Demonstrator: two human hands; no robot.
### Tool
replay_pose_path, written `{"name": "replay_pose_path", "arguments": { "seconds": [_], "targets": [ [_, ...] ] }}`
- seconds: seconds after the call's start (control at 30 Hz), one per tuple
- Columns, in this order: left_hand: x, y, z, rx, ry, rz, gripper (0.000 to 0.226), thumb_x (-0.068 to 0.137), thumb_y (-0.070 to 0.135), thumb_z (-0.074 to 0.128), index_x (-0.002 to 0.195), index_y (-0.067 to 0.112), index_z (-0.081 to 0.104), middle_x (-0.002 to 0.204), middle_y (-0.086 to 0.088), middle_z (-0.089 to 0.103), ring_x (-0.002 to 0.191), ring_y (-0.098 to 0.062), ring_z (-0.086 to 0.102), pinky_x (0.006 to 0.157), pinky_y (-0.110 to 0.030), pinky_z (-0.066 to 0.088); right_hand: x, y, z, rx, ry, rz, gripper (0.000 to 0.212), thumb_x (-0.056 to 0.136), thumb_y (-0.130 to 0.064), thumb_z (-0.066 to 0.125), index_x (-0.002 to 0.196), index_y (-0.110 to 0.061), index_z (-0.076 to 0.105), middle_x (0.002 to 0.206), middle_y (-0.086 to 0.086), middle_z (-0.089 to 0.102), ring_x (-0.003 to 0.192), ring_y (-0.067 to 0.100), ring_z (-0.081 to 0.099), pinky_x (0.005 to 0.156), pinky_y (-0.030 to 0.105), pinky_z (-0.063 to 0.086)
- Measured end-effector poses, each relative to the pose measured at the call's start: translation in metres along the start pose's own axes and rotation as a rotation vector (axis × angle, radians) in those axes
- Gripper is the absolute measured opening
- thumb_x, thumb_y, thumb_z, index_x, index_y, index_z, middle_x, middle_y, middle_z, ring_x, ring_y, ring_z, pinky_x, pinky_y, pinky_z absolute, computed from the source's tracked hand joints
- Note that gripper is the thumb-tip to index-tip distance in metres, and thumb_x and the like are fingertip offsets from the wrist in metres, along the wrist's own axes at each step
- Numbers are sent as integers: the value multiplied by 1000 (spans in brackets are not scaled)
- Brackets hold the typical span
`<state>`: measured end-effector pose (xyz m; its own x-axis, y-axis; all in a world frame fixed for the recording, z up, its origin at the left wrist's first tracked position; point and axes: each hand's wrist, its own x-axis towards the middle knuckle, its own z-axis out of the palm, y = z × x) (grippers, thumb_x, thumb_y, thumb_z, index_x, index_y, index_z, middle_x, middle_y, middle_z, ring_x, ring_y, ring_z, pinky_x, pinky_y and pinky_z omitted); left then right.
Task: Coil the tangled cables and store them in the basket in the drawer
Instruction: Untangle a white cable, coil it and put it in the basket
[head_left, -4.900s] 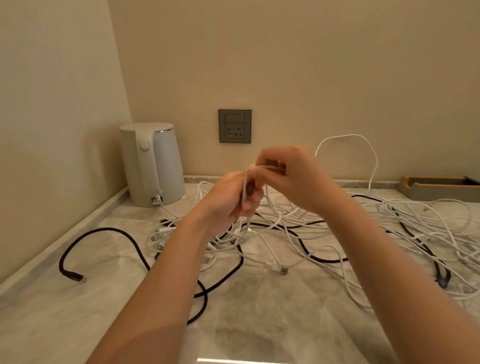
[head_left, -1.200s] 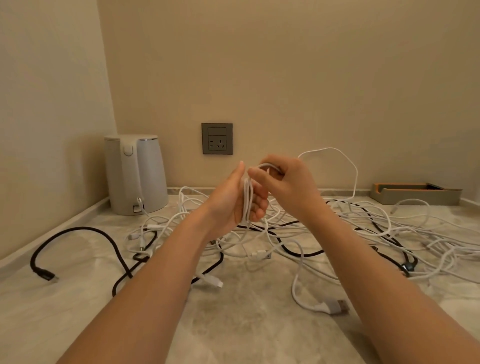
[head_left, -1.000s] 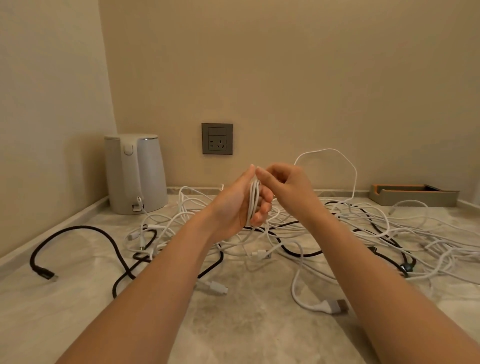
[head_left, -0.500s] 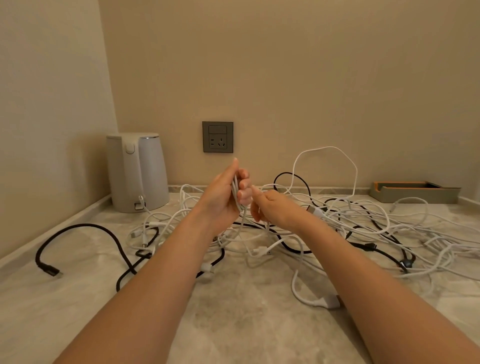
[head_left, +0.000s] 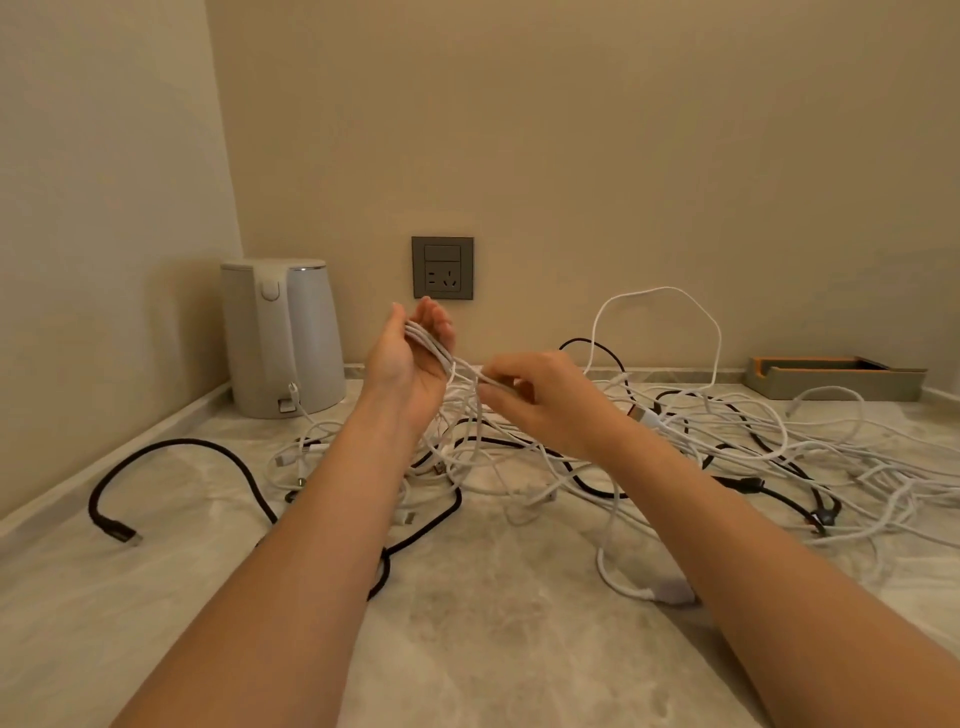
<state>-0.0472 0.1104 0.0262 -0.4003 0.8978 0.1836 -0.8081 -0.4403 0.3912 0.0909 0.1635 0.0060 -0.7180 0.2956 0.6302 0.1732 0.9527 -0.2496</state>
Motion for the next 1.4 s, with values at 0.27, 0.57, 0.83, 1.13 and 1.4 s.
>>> {"name": "replay_pose_path", "arguments": {
  "seconds": [0.27,0.57,0.83,1.13,1.4],
  "targets": [
    [9,1,-7,91,91,101,38,104,28,33,80,5,53,50,-1,61,43,-7,60,44,-16,50,-1,-14,-8,-113,-431,135,31,100,-30,41,72,-17,46,65,-3,46,58,12,41,58,28,35],
    [0,-18,-4,1061,-35,56,48,104,36,27,89,1,57,69,-8,62,53,-9,60,49,-19,49,1,-7,-15,-303,168,-112,31,95,-35,47,73,-21,63,49,-24,32,43,-7,33,44,22,30],
    [-16,-21,1,1012,-332,-359,69,99,56,14,69,9,54,54,-2,48,42,-8,45,40,-17,37,-1,2,-23,-226,292,45,28,82,-50,62,65,-29,55,51,-14,44,48,1,39,49,23,31],
    [-5,-10,-12,792,-572,-617,53,87,53,39,54,13,49,35,11,28,26,1,24,27,-12,21,3,19,-28,-88,104,283,20,92,-41,54,77,-28,59,59,-12,50,55,3,43,57,27,35],
    [2,-1,-16,665,-453,-451,44,88,32,43,47,16,46,32,10,27,23,0,24,25,-13,21,-13,45,-50,-100,189,411,30,95,-33,52,79,-12,67,55,-8,45,50,7,38,56,27,34]
  ]
}}
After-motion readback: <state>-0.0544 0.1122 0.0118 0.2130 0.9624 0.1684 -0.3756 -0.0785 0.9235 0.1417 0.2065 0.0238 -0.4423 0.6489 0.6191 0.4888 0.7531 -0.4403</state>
